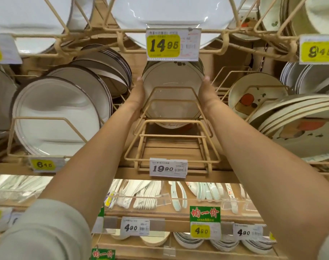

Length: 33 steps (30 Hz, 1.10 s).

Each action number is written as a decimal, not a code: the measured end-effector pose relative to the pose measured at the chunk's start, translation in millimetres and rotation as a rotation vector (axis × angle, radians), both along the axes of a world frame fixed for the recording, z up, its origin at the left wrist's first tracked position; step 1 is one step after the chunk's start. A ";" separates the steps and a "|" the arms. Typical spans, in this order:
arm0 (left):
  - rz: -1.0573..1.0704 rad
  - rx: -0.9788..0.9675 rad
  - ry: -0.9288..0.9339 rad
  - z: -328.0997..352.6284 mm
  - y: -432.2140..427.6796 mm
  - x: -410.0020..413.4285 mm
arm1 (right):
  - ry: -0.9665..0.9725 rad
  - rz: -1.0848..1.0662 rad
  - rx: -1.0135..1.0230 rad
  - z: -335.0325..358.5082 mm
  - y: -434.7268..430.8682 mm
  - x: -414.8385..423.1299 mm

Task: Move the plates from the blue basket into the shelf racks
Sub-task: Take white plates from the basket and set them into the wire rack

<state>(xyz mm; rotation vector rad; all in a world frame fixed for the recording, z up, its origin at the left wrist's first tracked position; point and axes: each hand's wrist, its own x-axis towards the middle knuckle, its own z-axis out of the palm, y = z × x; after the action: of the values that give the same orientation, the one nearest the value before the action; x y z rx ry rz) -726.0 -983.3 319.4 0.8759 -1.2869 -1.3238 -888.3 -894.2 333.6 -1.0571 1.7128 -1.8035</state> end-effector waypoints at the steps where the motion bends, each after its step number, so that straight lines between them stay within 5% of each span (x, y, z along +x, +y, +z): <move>1: -0.033 0.034 -0.012 -1.7 6.4 4.0 | -0.024 0.023 -0.013 -1.0 3.3 1.2; 7: -0.032 -0.054 -0.077 -4.0 74.8 27.2 | -0.012 -0.050 -0.060 6.2 54.6 20.9; 21: 0.312 -0.231 -0.025 -104.0 285.4 130.1 | 0.018 0.242 -0.434 -87.6 203.1 53.0; 33: 0.435 0.168 -0.070 -211.3 373.4 280.4 | 0.005 0.504 0.013 -235.4 262.8 182.5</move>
<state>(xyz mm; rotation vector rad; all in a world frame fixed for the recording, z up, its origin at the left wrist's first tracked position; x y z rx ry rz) -445.6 -609.8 108.1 1.2497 -0.9729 -1.0695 -705.7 -631.5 98.2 -1.3420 1.3016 -1.4639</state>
